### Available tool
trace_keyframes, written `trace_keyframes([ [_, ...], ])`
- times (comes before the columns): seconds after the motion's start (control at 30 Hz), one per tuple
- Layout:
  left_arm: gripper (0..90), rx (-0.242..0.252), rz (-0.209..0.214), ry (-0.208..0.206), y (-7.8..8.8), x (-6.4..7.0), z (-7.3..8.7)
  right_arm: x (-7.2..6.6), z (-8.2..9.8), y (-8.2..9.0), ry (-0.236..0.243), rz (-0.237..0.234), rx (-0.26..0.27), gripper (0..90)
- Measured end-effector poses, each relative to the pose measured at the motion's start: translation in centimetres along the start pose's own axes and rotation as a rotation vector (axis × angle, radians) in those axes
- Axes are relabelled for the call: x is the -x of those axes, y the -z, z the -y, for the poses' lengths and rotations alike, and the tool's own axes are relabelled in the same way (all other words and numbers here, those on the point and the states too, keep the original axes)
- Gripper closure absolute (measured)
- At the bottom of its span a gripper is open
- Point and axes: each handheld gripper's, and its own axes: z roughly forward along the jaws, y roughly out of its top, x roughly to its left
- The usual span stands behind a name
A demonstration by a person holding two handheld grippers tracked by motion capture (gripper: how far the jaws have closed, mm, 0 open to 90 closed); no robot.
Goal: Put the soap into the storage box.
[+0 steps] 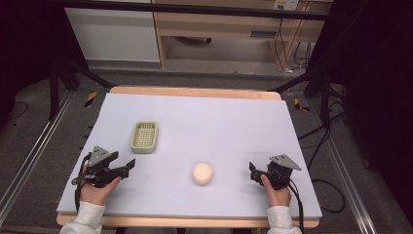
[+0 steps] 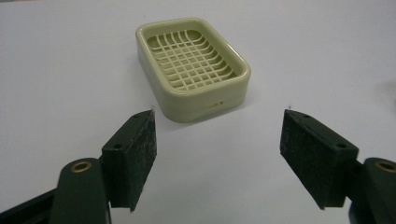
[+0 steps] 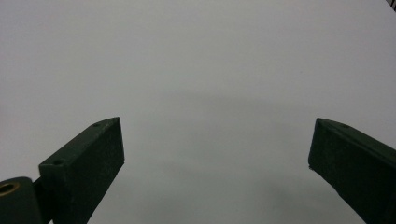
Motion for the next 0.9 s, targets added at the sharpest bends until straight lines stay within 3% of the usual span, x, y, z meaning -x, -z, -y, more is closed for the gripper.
trace_keyframes([
  [0.6, 26.3, -0.002, 0.034, -0.011, 0.1, 1.1, -0.5, 0.0, 0.0, -0.1, 0.008, -0.001, -0.002, 4.1],
  [0.9, 24.8, -0.005, 0.060, -0.040, 0.2, 2.2, -0.9, 0.0, 0.0, -0.1, 0.008, -0.004, -0.005, 4.1],
])
